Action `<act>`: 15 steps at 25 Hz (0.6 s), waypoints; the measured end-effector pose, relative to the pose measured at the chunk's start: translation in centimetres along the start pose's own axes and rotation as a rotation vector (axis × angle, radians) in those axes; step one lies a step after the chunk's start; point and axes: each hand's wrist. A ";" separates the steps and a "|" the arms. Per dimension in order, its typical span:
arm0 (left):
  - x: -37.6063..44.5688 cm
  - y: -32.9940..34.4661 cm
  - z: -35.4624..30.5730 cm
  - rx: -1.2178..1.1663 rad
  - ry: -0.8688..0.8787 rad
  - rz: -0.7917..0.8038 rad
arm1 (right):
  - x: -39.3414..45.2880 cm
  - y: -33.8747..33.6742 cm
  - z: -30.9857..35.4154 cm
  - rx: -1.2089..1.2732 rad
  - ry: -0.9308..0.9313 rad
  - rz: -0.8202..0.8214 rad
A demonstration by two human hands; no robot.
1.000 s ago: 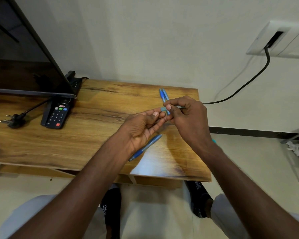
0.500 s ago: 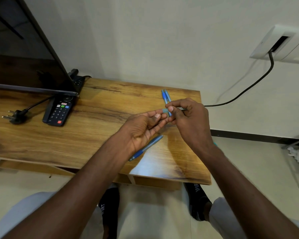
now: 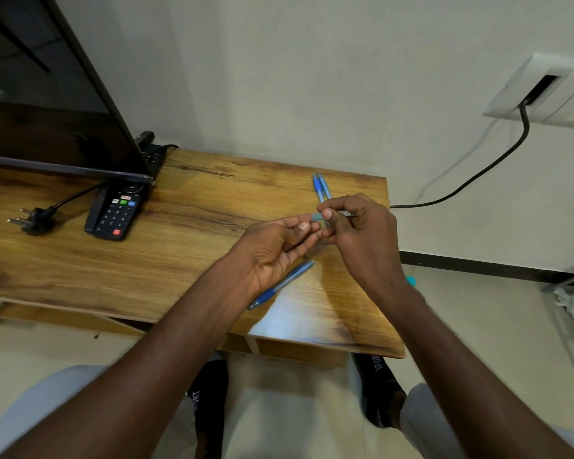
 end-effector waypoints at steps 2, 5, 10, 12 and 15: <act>-0.1 0.1 0.0 -0.001 -0.004 0.006 | -0.1 0.0 0.0 -0.032 -0.039 0.019; -0.1 0.2 0.1 0.016 0.004 -0.003 | -0.2 0.2 0.0 -0.082 -0.077 0.036; -0.2 0.1 0.0 0.044 0.015 -0.010 | -0.2 0.2 -0.1 -0.068 -0.052 0.029; -0.2 0.0 0.1 0.062 0.035 -0.027 | -0.2 0.1 -0.1 -0.034 -0.023 0.027; -0.2 -0.1 0.1 0.100 0.082 -0.072 | -0.1 0.1 0.0 0.048 0.064 0.018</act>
Point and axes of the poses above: each hand's wrist, its own x-axis towards the middle knuckle, its own y-axis out of the palm, z = x × y, and after that the axes turned 5 degrees about x, right-handed
